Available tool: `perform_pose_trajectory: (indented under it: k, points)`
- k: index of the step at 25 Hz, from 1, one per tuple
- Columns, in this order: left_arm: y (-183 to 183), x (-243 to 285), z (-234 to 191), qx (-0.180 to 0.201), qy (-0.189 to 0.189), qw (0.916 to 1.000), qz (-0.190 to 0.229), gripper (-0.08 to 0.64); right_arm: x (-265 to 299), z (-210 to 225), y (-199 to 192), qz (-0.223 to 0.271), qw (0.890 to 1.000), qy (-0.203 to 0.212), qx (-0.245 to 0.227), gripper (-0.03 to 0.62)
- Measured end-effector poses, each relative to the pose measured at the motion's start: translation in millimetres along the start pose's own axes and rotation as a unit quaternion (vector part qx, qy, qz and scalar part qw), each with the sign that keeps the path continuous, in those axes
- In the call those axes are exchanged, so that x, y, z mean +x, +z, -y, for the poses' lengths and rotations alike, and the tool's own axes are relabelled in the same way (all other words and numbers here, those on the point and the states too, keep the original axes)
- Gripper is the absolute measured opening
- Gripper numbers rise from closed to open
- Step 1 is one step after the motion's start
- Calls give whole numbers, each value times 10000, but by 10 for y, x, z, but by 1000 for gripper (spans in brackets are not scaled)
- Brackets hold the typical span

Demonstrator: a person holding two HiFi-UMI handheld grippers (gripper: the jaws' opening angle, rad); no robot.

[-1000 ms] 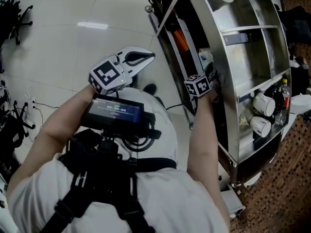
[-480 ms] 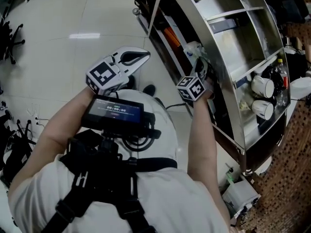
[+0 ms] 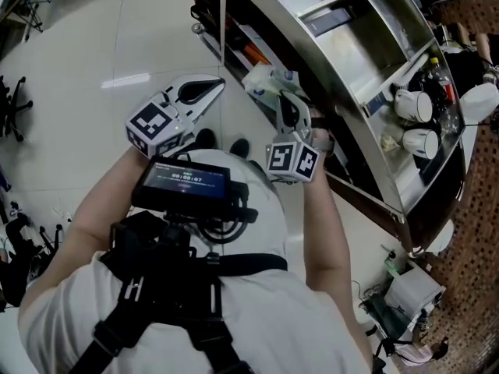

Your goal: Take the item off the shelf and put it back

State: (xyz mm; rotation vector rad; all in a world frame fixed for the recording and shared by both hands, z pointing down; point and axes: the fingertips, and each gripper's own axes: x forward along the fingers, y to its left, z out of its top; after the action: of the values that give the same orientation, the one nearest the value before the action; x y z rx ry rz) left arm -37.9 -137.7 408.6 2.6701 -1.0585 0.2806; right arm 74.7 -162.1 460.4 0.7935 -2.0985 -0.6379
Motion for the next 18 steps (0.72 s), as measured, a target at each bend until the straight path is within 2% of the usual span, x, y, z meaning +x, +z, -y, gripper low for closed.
perform_pose_trajectory:
  k: [11,18]
  points:
    - [289,-109,13,175,-75,9997,156,0,-576,420,791,917,9945,-460,218,9]
    - [379,-18,93,127,-185,9995,207,0,-702,655,899,1307,9879,-587,596,9]
